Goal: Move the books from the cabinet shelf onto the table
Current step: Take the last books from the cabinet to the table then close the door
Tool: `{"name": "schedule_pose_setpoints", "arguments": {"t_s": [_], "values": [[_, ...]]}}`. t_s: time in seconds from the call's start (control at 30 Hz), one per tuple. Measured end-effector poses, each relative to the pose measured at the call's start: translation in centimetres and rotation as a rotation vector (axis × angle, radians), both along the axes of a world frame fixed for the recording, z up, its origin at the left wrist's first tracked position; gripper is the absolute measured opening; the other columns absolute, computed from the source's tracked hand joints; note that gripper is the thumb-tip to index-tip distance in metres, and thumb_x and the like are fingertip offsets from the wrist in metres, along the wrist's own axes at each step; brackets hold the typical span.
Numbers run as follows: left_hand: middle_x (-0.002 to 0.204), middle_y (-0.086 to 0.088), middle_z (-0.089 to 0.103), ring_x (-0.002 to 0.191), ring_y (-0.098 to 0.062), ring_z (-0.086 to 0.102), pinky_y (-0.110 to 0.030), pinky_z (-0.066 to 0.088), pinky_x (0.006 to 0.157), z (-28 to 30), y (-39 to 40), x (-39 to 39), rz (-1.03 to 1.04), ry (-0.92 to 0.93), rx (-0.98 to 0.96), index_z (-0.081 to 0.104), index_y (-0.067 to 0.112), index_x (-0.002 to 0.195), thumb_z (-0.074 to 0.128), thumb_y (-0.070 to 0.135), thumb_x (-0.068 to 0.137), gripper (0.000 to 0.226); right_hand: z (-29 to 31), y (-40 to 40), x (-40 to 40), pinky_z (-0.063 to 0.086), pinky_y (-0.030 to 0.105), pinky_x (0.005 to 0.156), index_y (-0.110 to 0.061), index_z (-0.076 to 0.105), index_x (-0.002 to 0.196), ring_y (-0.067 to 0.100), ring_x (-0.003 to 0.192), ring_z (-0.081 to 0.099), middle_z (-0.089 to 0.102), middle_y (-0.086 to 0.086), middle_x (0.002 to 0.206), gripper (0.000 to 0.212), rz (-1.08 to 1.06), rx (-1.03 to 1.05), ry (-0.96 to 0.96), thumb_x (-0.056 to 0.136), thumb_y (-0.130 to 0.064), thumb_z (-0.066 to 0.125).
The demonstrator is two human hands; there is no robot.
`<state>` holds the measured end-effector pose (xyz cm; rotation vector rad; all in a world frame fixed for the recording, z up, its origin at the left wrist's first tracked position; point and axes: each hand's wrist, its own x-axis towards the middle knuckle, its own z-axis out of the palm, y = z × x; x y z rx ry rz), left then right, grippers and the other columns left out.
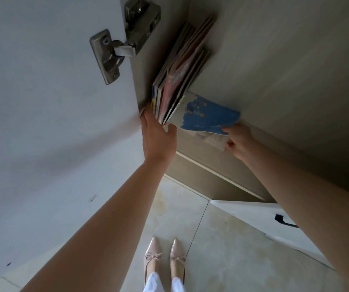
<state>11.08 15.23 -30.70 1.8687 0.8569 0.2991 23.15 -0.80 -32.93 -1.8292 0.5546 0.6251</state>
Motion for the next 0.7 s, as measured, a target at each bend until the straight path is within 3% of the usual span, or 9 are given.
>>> {"name": "schedule_pose_setpoints", "arguments": {"t_s": [0.13,0.23,0.3,0.37,0.5,0.57,0.7], "values": [[0.147,-0.008,0.038,0.131,-0.027,0.043,-0.036,0.039,0.107,0.1,1.0,0.5,-0.014,-0.028,0.004,0.027,0.015,0.147,0.056,0.026,0.094,0.061,2.2,1.1,0.1,0.039,0.023,0.062,-0.023,0.051,0.074,0.010,0.070,0.049,0.054,-0.002,0.081,0.014,0.252,-0.139,-0.346,0.080,-0.019,0.064],[0.146,-0.010,0.040,0.129,-0.029,0.045,-0.037,0.042,0.101,0.1,1.1,0.5,-0.063,-0.001,0.041,0.027,0.014,0.146,0.057,0.034,0.094,0.063,3.2,1.9,0.1,0.044,0.019,0.070,-0.007,0.059,0.092,0.017,0.088,0.055,0.058,0.008,0.096,0.016,0.380,-0.176,-0.502,0.081,-0.016,0.066],[0.144,-0.011,0.042,0.127,-0.031,0.047,-0.037,0.043,0.097,-0.1,0.9,0.4,-0.097,0.009,0.099,0.030,0.012,0.144,0.055,0.035,0.096,0.059,3.9,3.0,0.1,0.045,0.029,0.081,-0.004,0.061,0.095,0.024,0.096,0.057,0.061,0.010,0.099,0.021,0.457,-0.194,-0.601,0.080,-0.018,0.067],[0.139,-0.011,0.047,0.122,-0.031,0.051,-0.038,0.046,0.094,-0.4,0.8,0.5,-0.140,0.010,0.167,0.035,0.010,0.139,0.054,0.034,0.096,0.053,5.0,4.6,-0.3,0.044,0.032,0.084,-0.001,0.063,0.095,0.021,0.093,0.057,0.062,0.007,0.095,0.021,0.513,-0.174,-0.679,0.080,-0.015,0.068],[0.138,-0.006,0.047,0.121,-0.025,0.053,-0.037,0.051,0.094,-1.0,0.6,0.7,-0.235,0.053,0.211,0.032,0.017,0.141,0.064,0.020,0.089,0.061,6.9,7.0,-1.0,0.055,0.049,0.085,-0.008,0.060,0.102,0.025,0.096,0.065,0.067,0.013,0.102,0.016,0.549,-0.108,-0.572,0.087,-0.013,0.056],[0.134,-0.004,0.051,0.118,-0.023,0.055,-0.036,0.052,0.092,-1.1,0.6,0.9,-0.226,0.056,0.221,0.033,0.019,0.141,0.070,0.020,0.083,0.069,7.8,7.5,-1.2,0.057,0.049,0.085,-0.004,0.061,0.104,0.028,0.097,0.066,0.066,0.018,0.105,0.018,0.511,-0.016,-0.466,0.088,-0.007,0.052],[0.128,-0.005,0.057,0.114,-0.025,0.057,-0.038,0.053,0.091,-1.1,1.1,2.0,-0.123,0.009,0.141,0.034,0.019,0.139,0.084,0.030,0.070,0.086,9.4,8.6,-1.7,0.058,0.041,0.084,0.002,0.064,0.097,0.033,0.101,0.066,0.065,0.025,0.106,0.017,0.382,0.204,-0.249,0.082,-0.003,0.062]]}}
